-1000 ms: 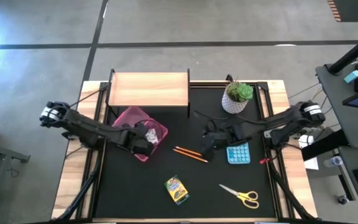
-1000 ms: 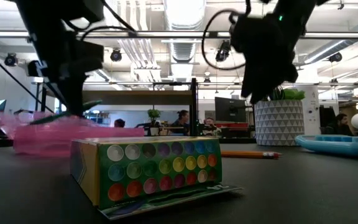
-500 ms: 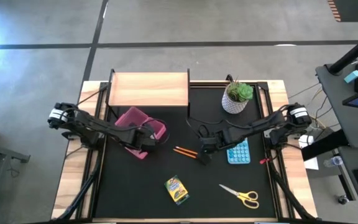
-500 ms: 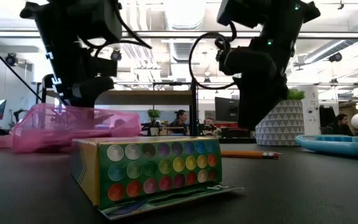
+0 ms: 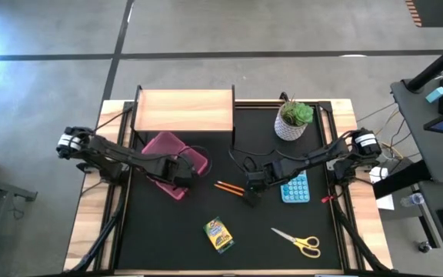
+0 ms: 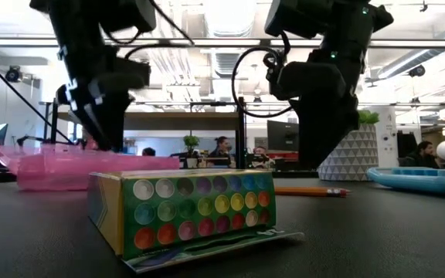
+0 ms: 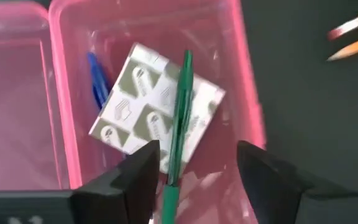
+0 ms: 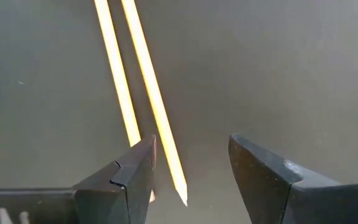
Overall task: Pack school essentials
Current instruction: Put the green pen into the pencil box, then put the top pencil into the pencil box
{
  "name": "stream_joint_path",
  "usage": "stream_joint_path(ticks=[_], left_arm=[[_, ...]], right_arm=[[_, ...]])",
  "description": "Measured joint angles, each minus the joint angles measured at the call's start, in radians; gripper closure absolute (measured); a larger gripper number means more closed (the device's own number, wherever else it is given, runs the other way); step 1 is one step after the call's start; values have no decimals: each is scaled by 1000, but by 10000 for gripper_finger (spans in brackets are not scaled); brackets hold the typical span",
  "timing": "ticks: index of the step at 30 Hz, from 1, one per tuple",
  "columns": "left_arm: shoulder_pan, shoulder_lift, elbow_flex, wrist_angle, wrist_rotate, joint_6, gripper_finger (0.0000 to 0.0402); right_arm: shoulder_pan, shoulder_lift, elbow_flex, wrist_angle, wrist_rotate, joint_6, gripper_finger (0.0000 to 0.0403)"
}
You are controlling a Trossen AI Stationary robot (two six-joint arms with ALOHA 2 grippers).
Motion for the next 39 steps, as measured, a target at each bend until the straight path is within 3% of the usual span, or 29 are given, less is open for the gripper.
stream_joint_path(ticks=[15, 28, 39], left_arm=[[-1, -220, 90, 14, 1, -6, 198], [-2, -292, 107, 64, 0, 2, 198], [-2, -288, 106, 110, 0, 28, 198]], right_arm=[[23, 4, -3, 1, -16, 19, 258], [42, 108, 6, -5, 4, 16, 231], [42, 176, 7, 3, 11, 11, 342]])
